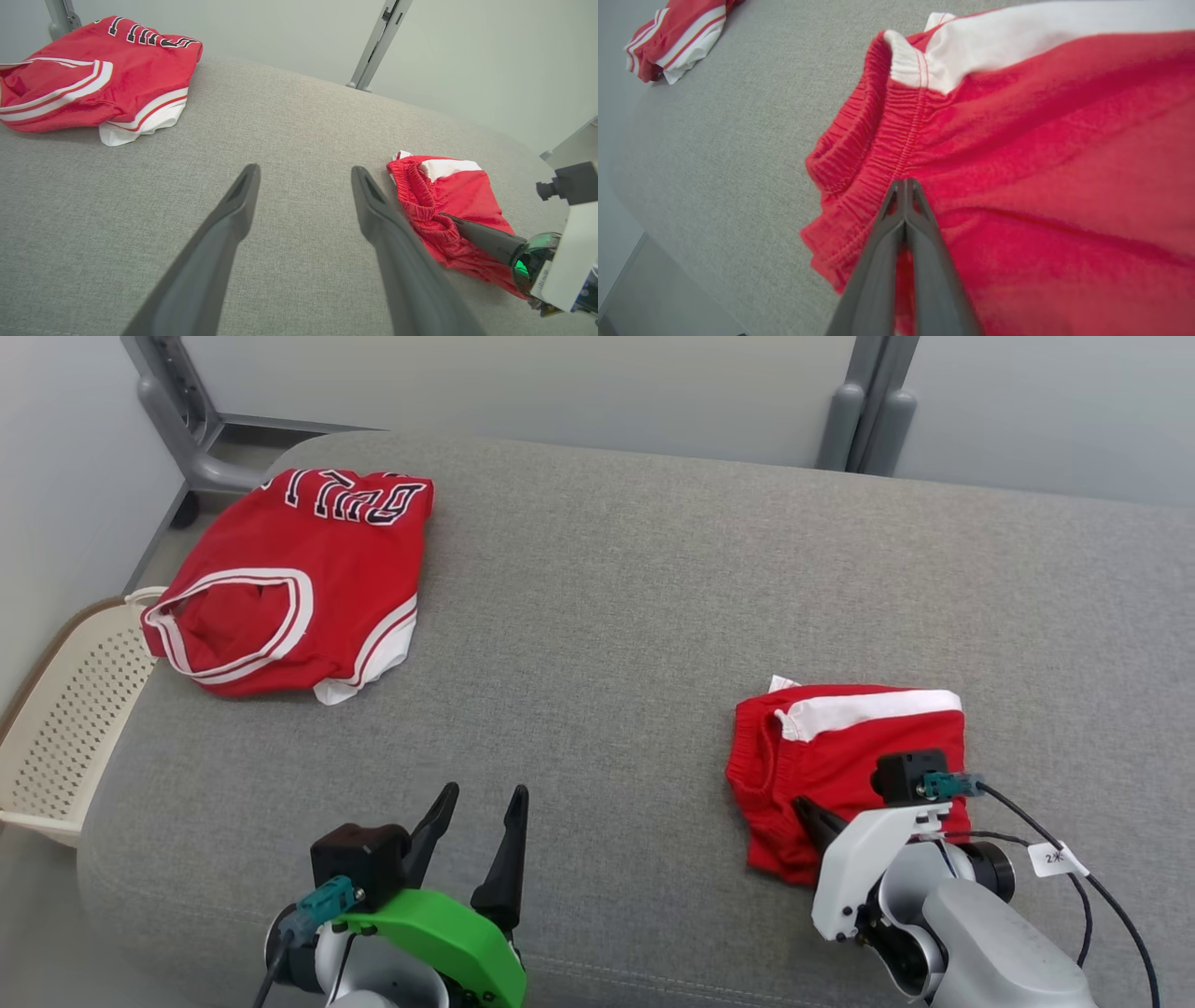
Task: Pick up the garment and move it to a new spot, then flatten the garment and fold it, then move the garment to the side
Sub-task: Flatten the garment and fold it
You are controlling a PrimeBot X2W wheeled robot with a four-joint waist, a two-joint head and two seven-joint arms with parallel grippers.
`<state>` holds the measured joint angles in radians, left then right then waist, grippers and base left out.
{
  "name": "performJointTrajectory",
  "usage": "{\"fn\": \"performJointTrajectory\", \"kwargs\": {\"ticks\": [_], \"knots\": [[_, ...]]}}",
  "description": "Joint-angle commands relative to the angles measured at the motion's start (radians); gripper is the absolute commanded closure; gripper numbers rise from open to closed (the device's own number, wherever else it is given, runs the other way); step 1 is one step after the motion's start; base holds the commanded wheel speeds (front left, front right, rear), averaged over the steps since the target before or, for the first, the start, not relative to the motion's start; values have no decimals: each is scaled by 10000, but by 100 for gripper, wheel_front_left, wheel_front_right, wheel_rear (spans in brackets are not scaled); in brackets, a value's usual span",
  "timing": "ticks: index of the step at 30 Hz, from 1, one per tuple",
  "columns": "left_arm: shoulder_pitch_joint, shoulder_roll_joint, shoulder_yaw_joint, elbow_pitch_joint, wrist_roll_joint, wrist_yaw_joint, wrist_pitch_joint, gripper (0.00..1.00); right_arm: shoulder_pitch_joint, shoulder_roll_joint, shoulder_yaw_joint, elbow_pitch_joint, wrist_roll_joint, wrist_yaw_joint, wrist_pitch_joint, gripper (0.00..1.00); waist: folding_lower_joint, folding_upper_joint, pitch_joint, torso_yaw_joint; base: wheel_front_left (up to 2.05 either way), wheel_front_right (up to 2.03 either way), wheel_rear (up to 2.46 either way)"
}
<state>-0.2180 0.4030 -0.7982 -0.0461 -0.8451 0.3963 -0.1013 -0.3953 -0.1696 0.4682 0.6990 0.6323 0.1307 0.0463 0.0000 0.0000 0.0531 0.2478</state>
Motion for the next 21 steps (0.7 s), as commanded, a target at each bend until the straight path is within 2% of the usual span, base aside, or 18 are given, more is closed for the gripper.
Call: {"fn": "performJointTrajectory", "kwargs": {"ticks": [1,9,10,12,13,14,21], "knots": [[159,72,6,-5,-51,48,9,0,-133,-34,44,97,41,0,-178,100,0,0,-54,-137,0,0,0],[283,77,-57,3,-70,82,23,0,-508,-680,-244,-308,722,0,-697,100,0,0,-325,-769,0,0,0],[290,66,-66,8,-67,96,14,0,-535,-827,-334,-378,769,0,-730,89,0,0,-356,-833,0,0,0],[308,51,-100,18,-54,94,6,0,-525,-1139,-464,-495,802,0,-699,57,0,0,-402,-941,0,0,0],[316,41,-120,13,-52,87,6,0,-482,-1301,-511,-531,793,0,-652,9,0,0,-417,-981,0,0,0],[314,29,-142,3,-47,76,8,0,-428,-1455,-571,-543,767,0,-628,0,0,0,-422,-1011,0,0,0],[119,60,-191,-130,61,65,35,0,-62,-1869,-844,-434,1087,0,-153,0,0,0,-219,-986,0,0,0]]}}
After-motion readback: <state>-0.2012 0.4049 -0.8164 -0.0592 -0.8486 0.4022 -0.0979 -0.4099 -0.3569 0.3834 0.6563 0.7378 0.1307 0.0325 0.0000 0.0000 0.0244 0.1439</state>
